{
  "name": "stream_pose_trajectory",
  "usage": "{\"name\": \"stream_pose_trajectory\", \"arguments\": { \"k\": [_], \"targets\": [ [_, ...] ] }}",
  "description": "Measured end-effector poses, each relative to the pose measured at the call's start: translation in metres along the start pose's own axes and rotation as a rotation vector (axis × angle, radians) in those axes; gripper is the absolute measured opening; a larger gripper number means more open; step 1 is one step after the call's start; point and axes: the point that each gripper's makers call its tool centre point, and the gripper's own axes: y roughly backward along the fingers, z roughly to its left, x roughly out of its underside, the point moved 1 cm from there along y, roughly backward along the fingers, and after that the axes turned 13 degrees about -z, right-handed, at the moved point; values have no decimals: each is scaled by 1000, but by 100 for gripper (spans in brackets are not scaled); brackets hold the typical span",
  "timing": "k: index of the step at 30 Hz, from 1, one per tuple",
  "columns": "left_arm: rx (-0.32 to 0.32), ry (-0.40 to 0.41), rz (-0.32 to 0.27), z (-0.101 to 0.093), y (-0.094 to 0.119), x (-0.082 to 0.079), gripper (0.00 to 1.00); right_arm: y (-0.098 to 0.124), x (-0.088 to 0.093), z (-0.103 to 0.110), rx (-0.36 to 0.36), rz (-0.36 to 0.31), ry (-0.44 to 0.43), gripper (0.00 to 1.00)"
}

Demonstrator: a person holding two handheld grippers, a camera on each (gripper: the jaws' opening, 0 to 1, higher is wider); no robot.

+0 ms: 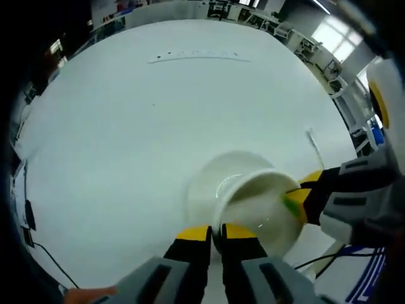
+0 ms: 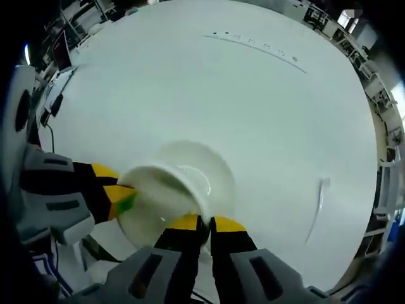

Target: Tidy tabletop coffee trays, cups and spoons，present forward

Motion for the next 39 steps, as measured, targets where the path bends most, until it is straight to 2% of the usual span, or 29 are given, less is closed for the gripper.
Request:
{"name": "stream_pose_trajectory", "arguments": {
  "k": [2,6,14,16,18,19,21,26,28,31,33,34,36,38,39],
  "targets": [
    [2,4,0,0,-2,-1,8,-3,0,-3,-1,5,-1,6],
    [4,-1,0,-6,-1,7,8,-4,0,-5,-5,4,-10,6],
    [8,-7,-5,-5,-5,1,9,-8,2,-6,-22,-5,-29,6],
    [17,-7,-9,-8,0,9,10,-11,1,-7,-26,-11,-27,6],
    [26,-12,-7,-5,-3,5,10,-13,-4,-7,-41,-30,-21,6],
    [44,-35,-9,-8,1,13,11,-14,-5,-7,-47,-38,-14,7],
    [54,-30,-8,-9,2,16,12,-15,-6,-7,-54,-50,-5,7],
    [68,-56,-51,-9,2,13,13,-16,-6,-8,-67,-81,-10,7],
    [72,-67,-67,-6,-2,4,13,-17,-6,-8,-66,-95,-10,7],
    [71,-86,-81,-5,-3,3,13,-16,-6,-8,-72,-105,-17,7],
    [62,-129,-129,-5,-5,-1,13,-17,-7,-8,-73,-126,-8,7],
    [59,-118,-123,-6,-5,2,13,-17,-7,-8,-72,-139,-8,7],
    [61,-152,-156,-7,-5,1,14,-18,-10,-9,-76,-158,-8,7],
    [62,-150,-163,-4,-7,-3,14,-17,-9,-8,-80,-171,-3,7],
    [76,-182,-185,-4,-9,-6,14,-17,-8,-7,-85,-183,5,7]
  ]
}}
